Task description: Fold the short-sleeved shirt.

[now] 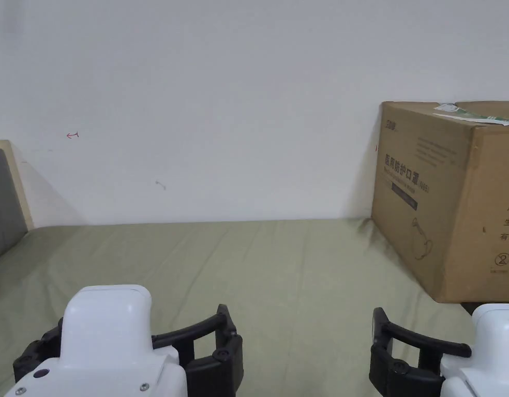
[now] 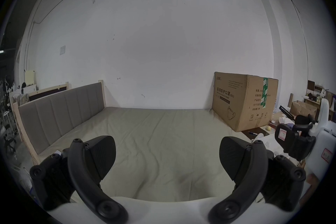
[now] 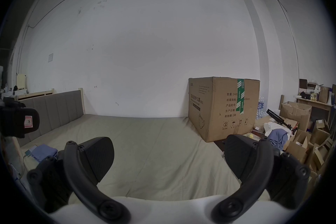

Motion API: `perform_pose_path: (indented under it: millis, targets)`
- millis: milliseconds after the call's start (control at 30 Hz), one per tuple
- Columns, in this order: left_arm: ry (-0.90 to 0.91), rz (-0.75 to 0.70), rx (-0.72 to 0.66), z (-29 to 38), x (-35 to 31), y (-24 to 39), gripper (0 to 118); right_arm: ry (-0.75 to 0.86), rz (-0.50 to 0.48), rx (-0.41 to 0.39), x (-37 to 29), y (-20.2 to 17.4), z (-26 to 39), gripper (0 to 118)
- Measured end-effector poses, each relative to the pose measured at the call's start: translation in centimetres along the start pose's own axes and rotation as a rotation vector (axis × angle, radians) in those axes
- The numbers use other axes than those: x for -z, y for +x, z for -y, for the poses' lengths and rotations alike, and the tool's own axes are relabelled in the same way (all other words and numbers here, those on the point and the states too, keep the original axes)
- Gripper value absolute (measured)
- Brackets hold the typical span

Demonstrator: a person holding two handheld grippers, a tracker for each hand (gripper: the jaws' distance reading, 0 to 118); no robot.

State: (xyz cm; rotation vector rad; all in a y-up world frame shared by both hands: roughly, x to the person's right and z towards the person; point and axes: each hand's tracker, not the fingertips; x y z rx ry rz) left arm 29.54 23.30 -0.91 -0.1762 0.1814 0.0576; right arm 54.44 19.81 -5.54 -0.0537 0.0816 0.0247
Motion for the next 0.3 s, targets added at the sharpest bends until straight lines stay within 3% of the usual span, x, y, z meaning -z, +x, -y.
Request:
perform_pose_path:
  millis: [300]
  targets:
    - [0.076,0.027,-0.031,0.29,-0.19,-0.58,114,0.002,0.010,0.010,0.02,0.22,-0.08,118]
